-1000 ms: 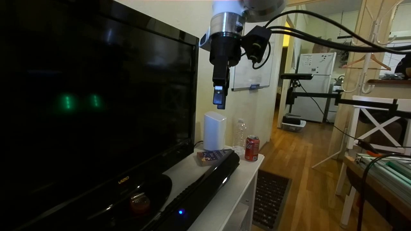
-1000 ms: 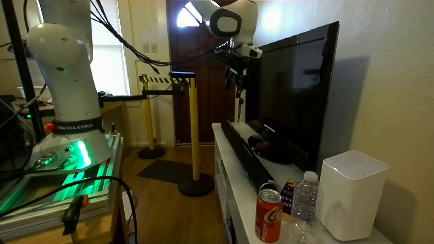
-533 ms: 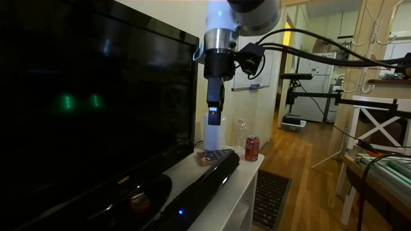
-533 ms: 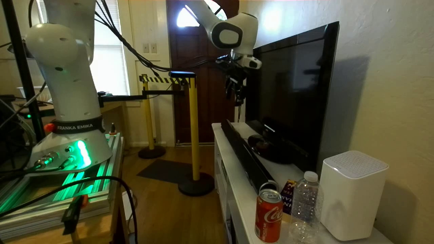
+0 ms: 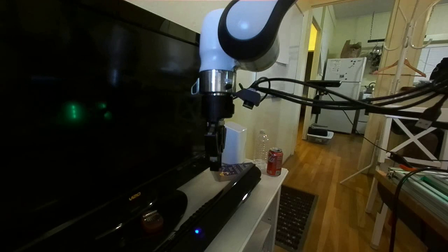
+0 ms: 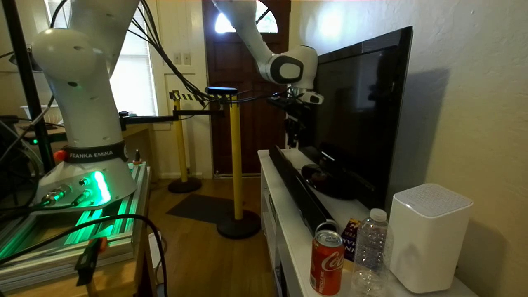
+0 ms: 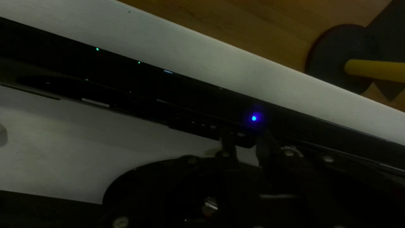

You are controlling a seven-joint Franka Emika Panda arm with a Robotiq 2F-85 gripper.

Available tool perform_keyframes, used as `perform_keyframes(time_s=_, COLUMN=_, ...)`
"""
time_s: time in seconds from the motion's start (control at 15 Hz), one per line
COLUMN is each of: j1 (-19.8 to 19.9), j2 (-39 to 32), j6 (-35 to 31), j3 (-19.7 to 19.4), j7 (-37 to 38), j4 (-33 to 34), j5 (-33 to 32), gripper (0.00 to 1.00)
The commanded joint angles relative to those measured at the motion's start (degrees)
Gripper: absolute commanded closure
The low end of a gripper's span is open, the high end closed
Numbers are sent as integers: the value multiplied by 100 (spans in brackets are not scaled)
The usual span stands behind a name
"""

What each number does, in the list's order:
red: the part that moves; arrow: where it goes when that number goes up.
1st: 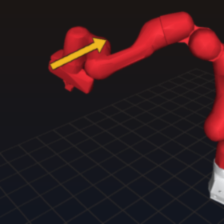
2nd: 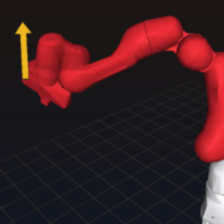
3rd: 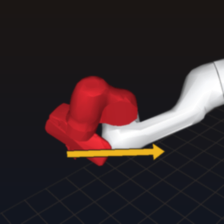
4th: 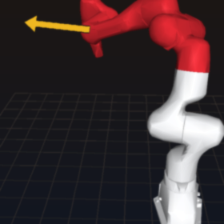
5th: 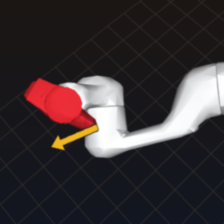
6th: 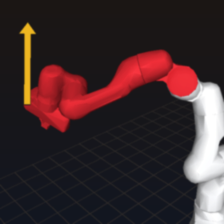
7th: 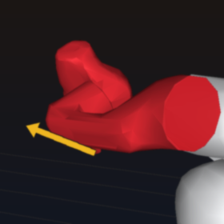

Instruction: Flip a switch on the black object

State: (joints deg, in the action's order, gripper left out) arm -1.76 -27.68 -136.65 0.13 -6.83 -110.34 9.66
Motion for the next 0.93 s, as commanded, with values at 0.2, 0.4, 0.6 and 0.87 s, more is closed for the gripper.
perform_keyframes(time_s=0.2, j1=40, j2=-770, j6=-219, j3=64, j7=603, j4=721, j5=-120, gripper=100)
perform_keyframes(time_s=0.4, j1=81, j2=-876, j6=-688, j3=75, j7=812, j4=649, j5=-16, gripper=100)
perform_keyframes(time_s=0.6, j1=104, j2=-837, j6=-707, j3=83, j7=817, j4=562, j5=-112, gripper=99)
perform_keyframes(time_s=0.87, j1=142, j2=-874, j6=-784, j3=95, j7=905, j4=563, j5=-82, gripper=99)
